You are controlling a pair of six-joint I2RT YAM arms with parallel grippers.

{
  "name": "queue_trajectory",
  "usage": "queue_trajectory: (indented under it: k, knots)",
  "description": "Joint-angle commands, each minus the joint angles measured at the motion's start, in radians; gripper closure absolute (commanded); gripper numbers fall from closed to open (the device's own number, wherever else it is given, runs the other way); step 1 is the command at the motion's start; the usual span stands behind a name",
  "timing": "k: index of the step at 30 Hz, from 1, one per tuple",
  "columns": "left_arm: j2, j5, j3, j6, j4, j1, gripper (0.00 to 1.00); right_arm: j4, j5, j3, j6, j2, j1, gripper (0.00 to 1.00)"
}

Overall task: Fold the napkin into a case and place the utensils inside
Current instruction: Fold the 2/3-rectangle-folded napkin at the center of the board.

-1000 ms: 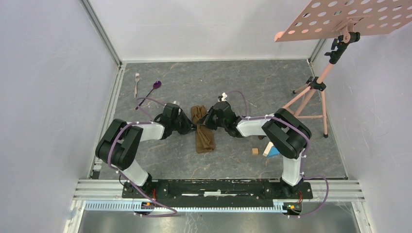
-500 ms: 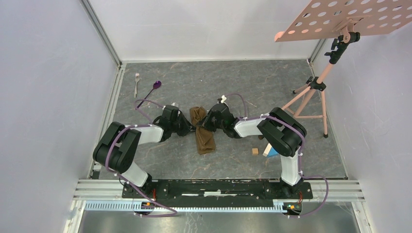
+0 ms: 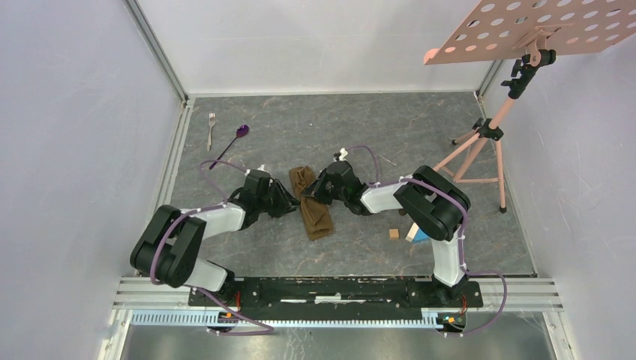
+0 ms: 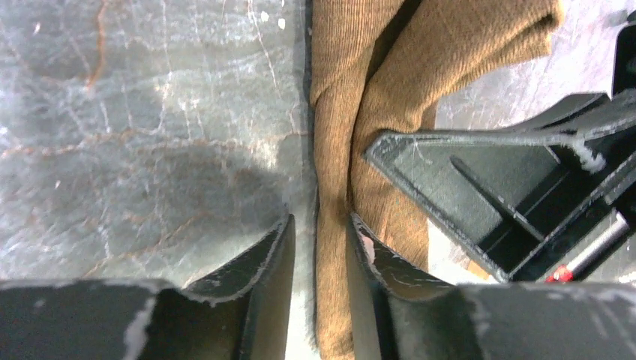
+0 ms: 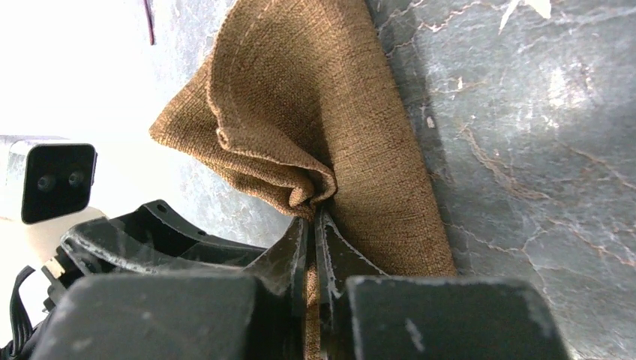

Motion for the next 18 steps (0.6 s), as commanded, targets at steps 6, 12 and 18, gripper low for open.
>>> queue_trajectory:
  k: [6, 12, 18]
  knots:
    - [-0.228, -0.035, -0.003, 0.062, -0.216, 0.042, 0.39, 0.113, -0.079, -0.021, -0.100, -0.001, 0.002, 0.84]
    - [-0.276, -0.047, 0.143, 0.126, -0.417, 0.091, 0.34, 0.008, -0.078, 0.034, -0.318, -0.017, 0.008, 0.68]
    - [-0.282, -0.013, 0.195, 0.148, -0.454, 0.157, 0.37, -0.060, -0.113, 0.099, -0.631, -0.047, 0.020, 0.47]
